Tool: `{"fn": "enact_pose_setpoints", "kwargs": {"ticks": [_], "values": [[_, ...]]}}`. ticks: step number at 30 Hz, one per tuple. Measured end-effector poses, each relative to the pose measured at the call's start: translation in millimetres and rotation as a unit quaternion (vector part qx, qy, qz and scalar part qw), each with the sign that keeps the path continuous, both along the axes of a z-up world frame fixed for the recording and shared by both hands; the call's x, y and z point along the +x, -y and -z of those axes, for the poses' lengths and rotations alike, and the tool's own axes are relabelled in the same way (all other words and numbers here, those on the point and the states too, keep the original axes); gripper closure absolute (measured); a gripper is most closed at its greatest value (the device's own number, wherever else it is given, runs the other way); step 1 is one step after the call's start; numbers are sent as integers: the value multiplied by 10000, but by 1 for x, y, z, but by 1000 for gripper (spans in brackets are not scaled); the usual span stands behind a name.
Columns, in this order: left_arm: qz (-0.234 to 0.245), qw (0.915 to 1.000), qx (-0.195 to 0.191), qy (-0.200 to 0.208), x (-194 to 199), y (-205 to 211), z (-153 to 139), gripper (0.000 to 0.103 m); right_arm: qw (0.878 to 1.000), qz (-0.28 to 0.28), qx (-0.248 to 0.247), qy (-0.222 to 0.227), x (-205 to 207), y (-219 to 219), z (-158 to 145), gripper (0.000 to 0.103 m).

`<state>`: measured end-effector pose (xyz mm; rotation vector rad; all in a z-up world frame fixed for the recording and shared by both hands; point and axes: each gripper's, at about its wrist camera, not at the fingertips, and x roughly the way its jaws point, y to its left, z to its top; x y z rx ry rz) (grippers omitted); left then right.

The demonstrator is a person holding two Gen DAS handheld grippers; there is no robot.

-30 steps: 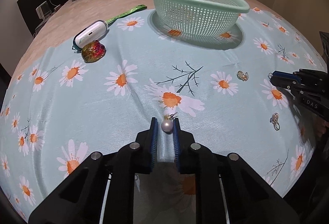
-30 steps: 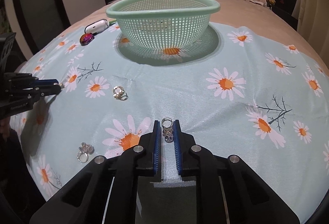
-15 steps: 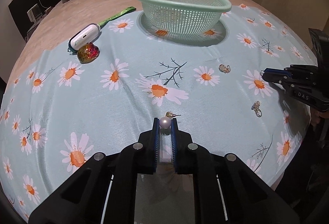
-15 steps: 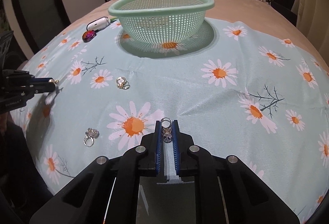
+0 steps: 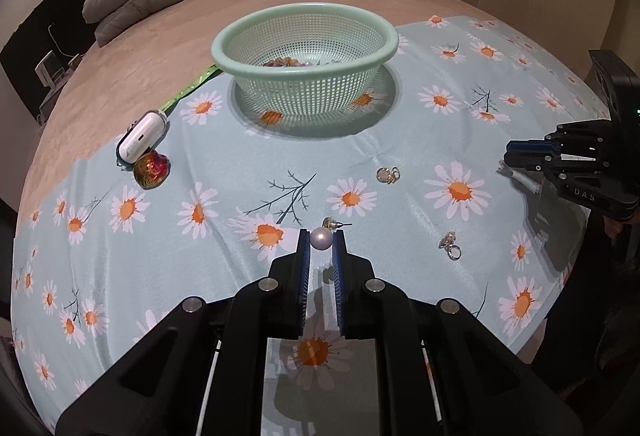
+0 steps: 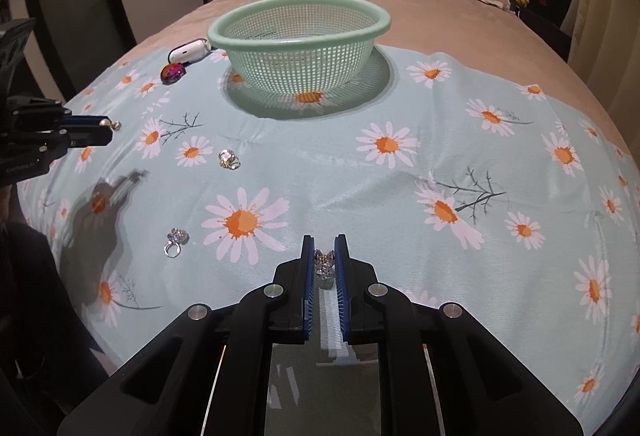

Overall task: Organize jewelry
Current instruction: 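Carry both earrings over the colander and open both grippers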

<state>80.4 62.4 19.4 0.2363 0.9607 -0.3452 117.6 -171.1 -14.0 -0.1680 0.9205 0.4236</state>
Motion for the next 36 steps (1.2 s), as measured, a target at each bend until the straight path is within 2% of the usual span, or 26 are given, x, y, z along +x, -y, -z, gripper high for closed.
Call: {"fn": "enact_pose_setpoints", "kwargs": {"ticks": [11, 17, 21, 27, 36], "values": [[189, 9992, 53, 357, 49, 14, -45, 91, 9964, -277, -154, 791, 35, -6, -80, 93], [266, 9987, -33, 441, 88, 19, -55, 91, 9944, -460, -90, 948, 76, -25, -100, 93], [338, 9986, -15, 415, 117, 21, -51, 91, 9941, -610, -39, 894, 109, -42, -100, 93], [470, 9984, 75, 317, 155, 26, -33, 91, 9935, -824, -62, 787, 152, -67, -84, 93], [586, 9981, 141, 123, 184, 33, -7, 91, 9931, -1005, -126, 597, 182, -82, -52, 93]]}}
